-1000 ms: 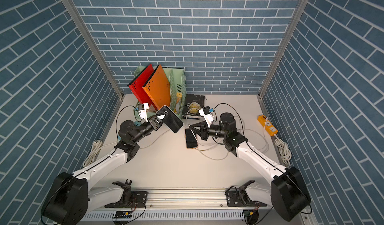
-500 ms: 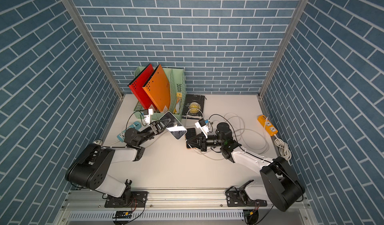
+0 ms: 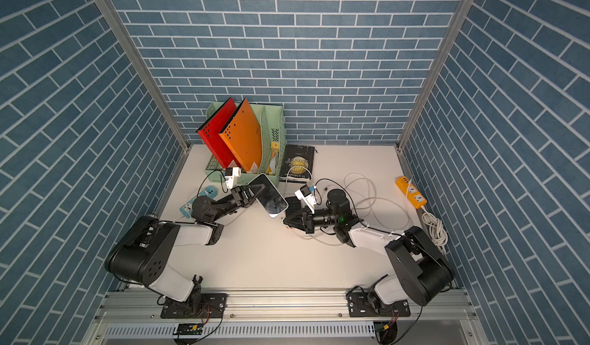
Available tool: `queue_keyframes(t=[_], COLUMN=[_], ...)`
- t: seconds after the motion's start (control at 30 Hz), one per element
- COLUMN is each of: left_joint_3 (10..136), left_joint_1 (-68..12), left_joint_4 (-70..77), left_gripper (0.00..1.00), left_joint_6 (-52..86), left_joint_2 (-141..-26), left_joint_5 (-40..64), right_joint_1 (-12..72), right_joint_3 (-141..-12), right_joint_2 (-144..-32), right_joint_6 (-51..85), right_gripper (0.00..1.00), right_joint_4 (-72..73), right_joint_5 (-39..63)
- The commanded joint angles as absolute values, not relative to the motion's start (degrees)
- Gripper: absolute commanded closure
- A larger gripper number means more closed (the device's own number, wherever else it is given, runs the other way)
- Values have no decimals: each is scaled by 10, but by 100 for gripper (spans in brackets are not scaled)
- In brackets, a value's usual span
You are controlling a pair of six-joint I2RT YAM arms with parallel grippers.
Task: Plug the charging cable into the phone
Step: Insert the charging cable into the phone.
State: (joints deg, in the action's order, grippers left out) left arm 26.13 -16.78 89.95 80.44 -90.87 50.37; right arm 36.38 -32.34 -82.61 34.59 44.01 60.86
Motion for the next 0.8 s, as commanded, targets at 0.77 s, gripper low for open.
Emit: queue_keyframes(t=[0.77], left_joint_3=[279], left_joint_1=[-165], left_joint_4=[1071], left_gripper=[100], left_joint_6=[817], left_joint_2=[-908], left_joint_5=[537], right_joint_1=[366], right_joint_3=[-342], right_joint_2=[-848], right_joint_6=[376], right_gripper=[100], right_joint_4=[484], right_joint_5=[628])
